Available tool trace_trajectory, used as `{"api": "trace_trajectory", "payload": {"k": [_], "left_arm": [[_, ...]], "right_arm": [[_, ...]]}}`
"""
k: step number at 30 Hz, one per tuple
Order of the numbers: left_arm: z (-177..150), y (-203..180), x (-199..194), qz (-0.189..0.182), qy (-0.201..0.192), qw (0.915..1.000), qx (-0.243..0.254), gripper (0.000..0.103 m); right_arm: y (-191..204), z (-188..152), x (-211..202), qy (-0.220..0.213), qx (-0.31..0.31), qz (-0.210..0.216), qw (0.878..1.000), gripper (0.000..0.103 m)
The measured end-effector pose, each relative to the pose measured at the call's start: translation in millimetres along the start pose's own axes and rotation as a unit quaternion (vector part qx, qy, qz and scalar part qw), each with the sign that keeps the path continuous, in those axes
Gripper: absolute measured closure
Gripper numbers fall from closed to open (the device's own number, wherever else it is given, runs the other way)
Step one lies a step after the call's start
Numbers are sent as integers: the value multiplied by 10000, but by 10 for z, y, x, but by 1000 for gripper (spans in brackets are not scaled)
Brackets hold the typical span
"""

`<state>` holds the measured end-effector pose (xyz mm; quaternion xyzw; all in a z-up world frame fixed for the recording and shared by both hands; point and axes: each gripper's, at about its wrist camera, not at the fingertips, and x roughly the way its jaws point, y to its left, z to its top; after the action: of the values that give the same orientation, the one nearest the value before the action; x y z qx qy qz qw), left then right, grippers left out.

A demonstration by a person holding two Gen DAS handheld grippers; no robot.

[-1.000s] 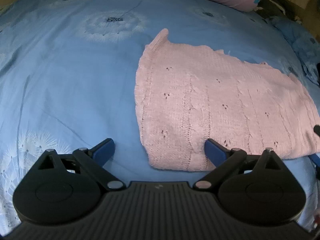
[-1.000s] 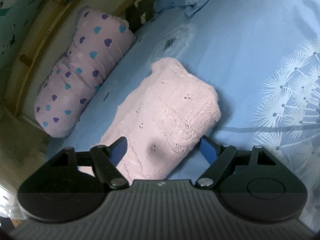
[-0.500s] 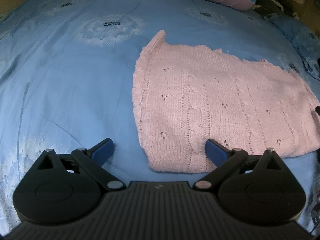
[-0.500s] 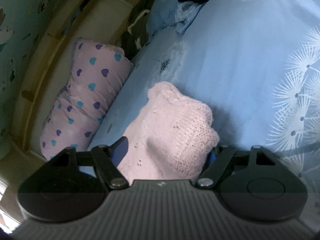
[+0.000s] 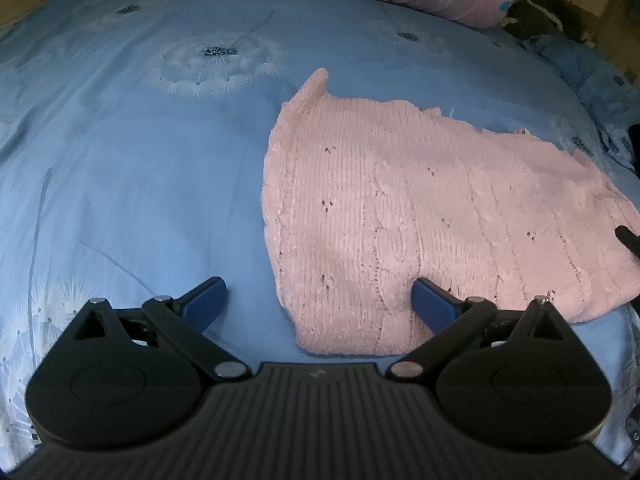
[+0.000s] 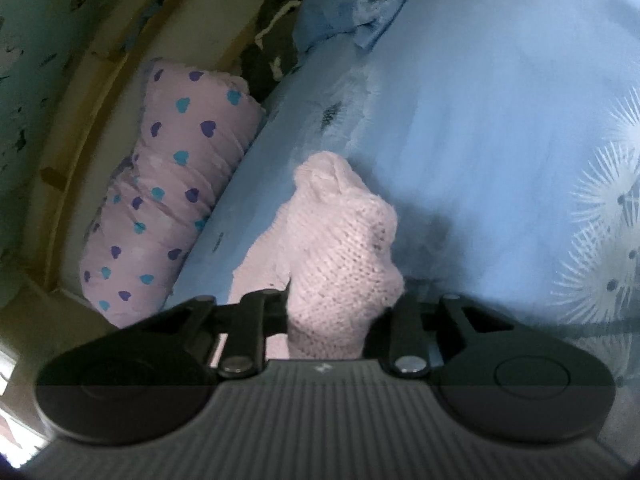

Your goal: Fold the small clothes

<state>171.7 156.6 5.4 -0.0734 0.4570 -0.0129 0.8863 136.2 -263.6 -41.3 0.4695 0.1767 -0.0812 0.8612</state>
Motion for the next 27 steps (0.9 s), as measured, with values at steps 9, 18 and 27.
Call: {"api": "trace_trajectory", "payload": {"k": [9, 18, 27], "left_arm": [[393, 171, -150, 213, -572, 9978, -272, 2], [1069, -8, 269, 329, -674, 9968, 262, 26], [1244, -406, 523, -424, -554, 9958, 594, 38]], "right_arm": [[109, 89, -27, 180, -168, 151, 9996, 76], [-101, 132, -58, 590, 121, 5, 9982, 72], [246, 536, -266, 549, -1004, -562, 9918, 63]]}}
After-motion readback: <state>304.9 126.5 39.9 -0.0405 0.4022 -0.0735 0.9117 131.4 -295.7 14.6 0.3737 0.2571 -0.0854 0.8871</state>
